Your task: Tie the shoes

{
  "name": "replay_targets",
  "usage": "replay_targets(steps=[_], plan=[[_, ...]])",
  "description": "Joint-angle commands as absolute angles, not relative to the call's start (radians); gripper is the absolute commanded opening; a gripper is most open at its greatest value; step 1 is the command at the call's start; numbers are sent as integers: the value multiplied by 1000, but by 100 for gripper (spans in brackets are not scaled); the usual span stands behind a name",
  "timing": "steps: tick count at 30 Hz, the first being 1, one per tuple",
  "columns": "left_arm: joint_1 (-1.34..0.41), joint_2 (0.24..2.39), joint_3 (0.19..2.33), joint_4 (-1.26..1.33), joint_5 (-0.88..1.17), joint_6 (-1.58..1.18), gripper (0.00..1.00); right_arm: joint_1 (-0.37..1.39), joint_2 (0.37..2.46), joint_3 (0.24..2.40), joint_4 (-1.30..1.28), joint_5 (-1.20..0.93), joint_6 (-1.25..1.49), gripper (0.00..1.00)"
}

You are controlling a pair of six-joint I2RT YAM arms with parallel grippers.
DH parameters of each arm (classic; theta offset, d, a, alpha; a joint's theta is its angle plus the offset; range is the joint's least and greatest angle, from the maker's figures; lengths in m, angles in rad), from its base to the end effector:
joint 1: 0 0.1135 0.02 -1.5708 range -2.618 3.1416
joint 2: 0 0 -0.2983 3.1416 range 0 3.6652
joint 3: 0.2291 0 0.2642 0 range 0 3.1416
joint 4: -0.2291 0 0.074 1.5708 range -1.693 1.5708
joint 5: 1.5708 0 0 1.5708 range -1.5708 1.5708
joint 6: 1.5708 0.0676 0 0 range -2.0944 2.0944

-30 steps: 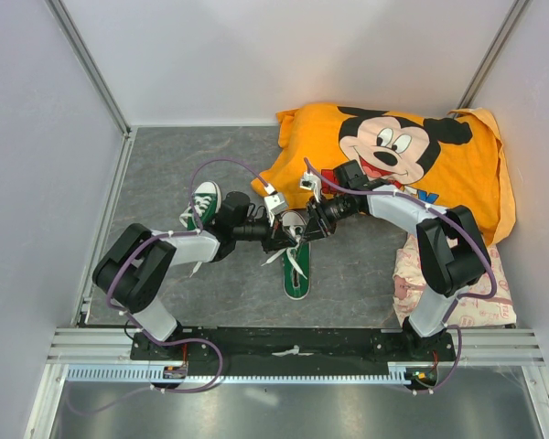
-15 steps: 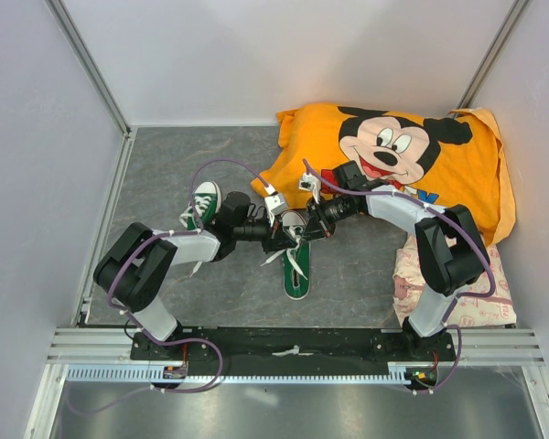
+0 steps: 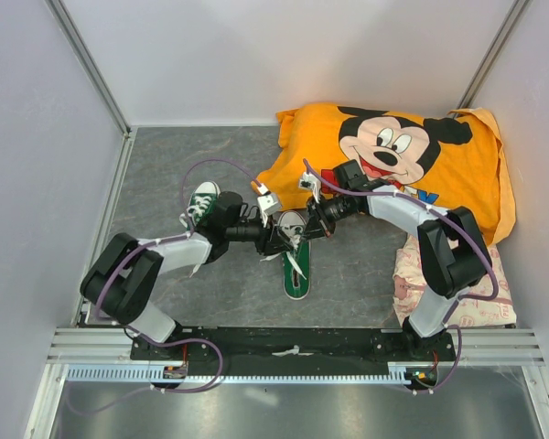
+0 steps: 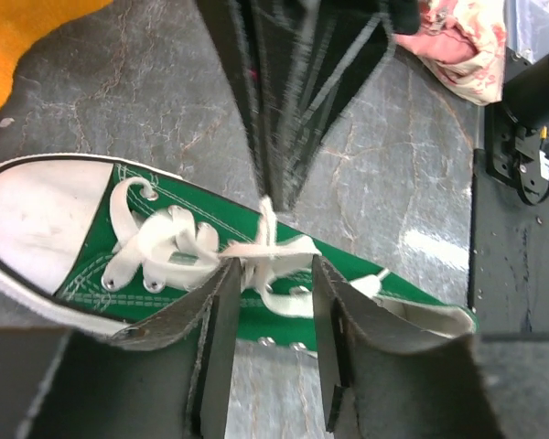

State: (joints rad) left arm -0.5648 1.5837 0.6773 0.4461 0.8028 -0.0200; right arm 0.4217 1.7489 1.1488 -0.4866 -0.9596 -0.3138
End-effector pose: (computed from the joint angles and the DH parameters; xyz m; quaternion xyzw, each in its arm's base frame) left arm 0.2596 -0.2220 0.1925 0.4088 0.6980 -0.4578 0.3690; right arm 0.3164 0.2026 0.2115 -0.4129 0.7639 0.4590 0.1882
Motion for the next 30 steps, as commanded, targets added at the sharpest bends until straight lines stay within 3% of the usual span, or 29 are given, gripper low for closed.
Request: replay_targets(steps=[1,10,19,30], plan=[[-552,1465,637,405,804,46,48,423,1703,1138,-448,-973,-311,0],[-488,1368,610,334,683,11,54,428,1675,1117,-428,-983,-276,0],[-465,1506,732,308,713,-256,57,457,1660,1108,-428,-980,-262,0],[-474,1637,718,531,778,-428,58,465,1635,1098,-431,-959,-247,0]])
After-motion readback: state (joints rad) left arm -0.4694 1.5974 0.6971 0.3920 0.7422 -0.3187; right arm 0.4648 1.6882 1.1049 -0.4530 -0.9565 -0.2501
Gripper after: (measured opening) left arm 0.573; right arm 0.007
